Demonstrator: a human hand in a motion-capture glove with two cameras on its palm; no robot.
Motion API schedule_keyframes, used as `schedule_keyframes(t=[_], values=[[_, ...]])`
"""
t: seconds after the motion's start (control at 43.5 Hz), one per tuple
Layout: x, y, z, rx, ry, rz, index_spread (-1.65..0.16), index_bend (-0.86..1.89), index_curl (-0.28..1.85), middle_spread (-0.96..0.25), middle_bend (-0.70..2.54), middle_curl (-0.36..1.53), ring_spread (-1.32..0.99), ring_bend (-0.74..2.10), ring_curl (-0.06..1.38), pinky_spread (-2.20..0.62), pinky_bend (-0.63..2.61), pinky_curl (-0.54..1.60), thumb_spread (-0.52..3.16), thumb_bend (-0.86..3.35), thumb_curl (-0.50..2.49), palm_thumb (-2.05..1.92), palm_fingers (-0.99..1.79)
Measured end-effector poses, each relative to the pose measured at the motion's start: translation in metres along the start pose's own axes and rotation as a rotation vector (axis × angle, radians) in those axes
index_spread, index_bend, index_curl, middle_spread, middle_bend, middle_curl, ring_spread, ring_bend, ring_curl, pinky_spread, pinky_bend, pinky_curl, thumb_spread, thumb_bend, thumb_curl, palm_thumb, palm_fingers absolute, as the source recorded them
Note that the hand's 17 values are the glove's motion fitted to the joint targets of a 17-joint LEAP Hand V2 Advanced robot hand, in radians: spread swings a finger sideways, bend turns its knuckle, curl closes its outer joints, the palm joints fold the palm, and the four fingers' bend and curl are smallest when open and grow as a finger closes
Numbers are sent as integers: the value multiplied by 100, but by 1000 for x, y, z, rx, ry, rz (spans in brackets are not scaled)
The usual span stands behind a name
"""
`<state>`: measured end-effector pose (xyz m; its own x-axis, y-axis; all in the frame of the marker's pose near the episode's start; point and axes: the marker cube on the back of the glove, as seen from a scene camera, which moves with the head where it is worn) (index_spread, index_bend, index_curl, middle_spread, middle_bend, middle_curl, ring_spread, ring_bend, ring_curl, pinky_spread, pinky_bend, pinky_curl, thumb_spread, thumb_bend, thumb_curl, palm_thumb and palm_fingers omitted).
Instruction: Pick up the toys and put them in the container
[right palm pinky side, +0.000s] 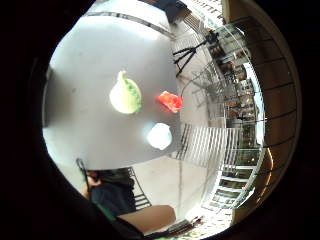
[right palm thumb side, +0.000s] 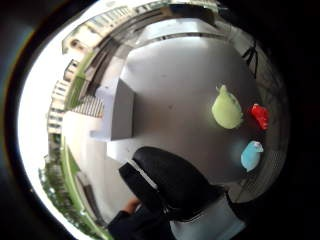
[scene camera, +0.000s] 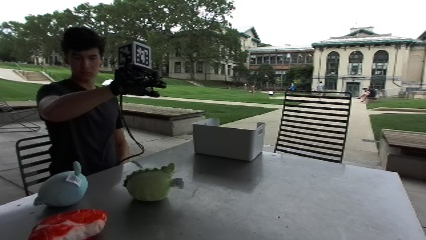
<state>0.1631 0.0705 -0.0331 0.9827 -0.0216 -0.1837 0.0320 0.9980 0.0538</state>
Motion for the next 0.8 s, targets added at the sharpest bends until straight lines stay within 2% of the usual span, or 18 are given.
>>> schedule_keyframes(t=[0.184, 0.391, 0.69, 0.805], values=[[79, 27, 36, 7, 14, 0, -22, 15, 30, -7, 21, 33, -26, 21, 20, -10, 42, 30, 99, -10, 12, -14, -3], [157, 58, 100, -57, -64, 46, -23, 15, 30, -9, 22, 35, -28, 22, 22, -8, 42, 31, 89, -12, 13, -16, -2], [218, 100, 192, -144, -106, 189, -23, 14, 30, -10, 23, 38, -31, 21, 25, -7, 47, 34, 83, -11, 14, -15, -2], [230, 106, 218, -171, -121, 185, -23, 15, 30, -11, 22, 38, -31, 20, 26, -6, 48, 35, 82, -11, 15, -15, -3]])
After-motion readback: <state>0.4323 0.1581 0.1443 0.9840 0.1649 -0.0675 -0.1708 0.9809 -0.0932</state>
